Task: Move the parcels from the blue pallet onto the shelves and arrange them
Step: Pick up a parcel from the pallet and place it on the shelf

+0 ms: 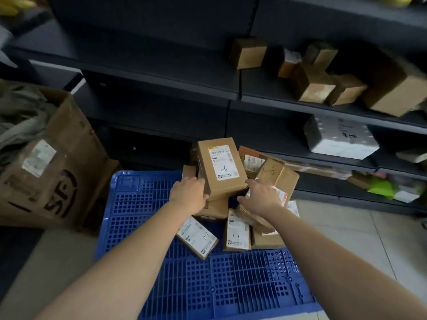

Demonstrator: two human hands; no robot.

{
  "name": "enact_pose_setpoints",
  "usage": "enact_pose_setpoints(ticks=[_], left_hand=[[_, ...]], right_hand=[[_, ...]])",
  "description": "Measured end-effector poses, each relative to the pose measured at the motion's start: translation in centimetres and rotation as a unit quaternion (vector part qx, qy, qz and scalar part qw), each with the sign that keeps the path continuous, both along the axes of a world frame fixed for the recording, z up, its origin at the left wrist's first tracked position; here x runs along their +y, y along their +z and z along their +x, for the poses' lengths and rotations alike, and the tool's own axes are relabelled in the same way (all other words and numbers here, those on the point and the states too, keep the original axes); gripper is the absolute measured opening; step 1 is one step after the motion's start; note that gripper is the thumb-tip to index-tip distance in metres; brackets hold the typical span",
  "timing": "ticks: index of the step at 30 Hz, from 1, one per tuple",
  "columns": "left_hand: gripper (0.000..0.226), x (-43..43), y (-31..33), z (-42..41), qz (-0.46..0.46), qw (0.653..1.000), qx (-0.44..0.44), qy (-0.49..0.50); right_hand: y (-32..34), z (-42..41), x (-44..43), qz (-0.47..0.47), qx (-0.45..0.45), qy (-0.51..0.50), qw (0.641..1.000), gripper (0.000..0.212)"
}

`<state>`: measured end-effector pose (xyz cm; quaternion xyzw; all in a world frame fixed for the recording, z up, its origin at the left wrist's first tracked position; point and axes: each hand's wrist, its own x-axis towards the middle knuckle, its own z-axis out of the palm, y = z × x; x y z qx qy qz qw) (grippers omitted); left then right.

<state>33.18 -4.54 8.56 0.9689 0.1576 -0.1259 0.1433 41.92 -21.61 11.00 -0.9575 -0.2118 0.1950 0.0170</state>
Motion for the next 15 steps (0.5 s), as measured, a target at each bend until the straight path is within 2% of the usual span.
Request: enact_pose_setpoints(ticks=[6, 10, 15], left_hand=[[0.051, -1.0, -4.1, 3.8, -0.072, 0.994, 0.005, 0.087], [0.046, -1.7, -6.3, 5.4, -0.125, 0.982, 0.003, 0.140], [0.037, -2.6, -7.8, 6.2, -0.224, 0.945, -0.003, 0.240]], right_hand=[[-4.9, 4.3, 0.0, 0.051, 0.042, -0.015, 0.998, 0.052], [-7.7, 6.0, 0.3, 0.103, 0.070, -0.046, 0.991, 0.048], [-9.3, 6.9, 0.8, 0.176, 0.098, -0.110, 0.973, 0.043]])
